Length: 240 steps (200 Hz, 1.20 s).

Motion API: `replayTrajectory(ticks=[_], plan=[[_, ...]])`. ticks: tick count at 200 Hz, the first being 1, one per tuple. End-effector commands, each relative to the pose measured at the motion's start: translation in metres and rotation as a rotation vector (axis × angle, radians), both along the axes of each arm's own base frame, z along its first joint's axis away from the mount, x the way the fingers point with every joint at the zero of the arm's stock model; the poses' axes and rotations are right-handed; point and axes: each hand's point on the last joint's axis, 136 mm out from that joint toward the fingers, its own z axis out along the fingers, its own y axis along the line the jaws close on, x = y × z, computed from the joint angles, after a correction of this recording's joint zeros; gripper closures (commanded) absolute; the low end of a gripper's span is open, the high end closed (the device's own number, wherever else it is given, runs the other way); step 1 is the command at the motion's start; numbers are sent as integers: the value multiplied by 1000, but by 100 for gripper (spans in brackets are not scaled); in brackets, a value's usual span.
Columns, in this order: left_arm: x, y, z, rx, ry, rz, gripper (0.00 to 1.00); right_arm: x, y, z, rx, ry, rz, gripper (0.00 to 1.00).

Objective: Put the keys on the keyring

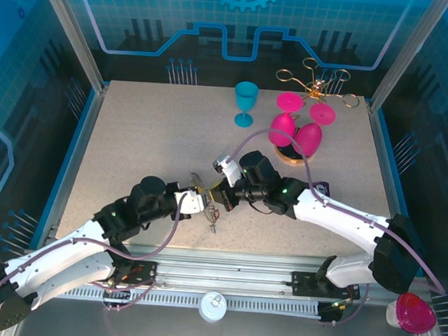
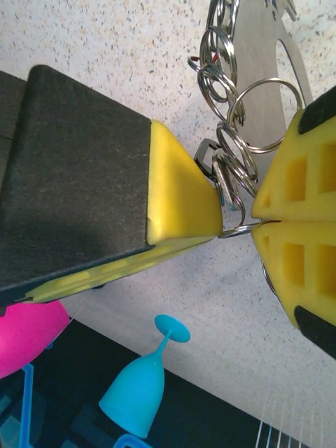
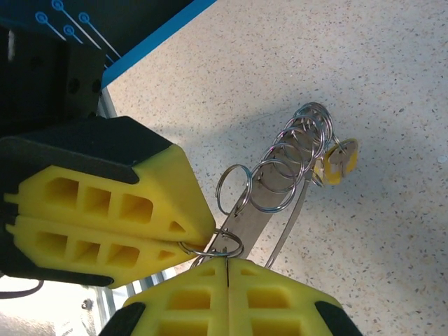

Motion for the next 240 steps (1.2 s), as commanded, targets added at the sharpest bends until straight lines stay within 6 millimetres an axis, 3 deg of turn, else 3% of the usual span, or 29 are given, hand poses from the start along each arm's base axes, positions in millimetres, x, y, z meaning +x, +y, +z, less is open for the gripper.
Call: replayTrajectory(ticks=[1,57,153,240], plan=[[2,-3,15,-35,-82,-5,100,12,9,28,112,-6,-46,100],[8,1,20,-72,-97,48,100,5,8,29,154,11,-6,100],[3,1,26,-126,-100,40,100,14,-4,25,168,56,-50,100],[1,-2,32,-155,-114,21,100,16,1,21,166,97,-44,100]])
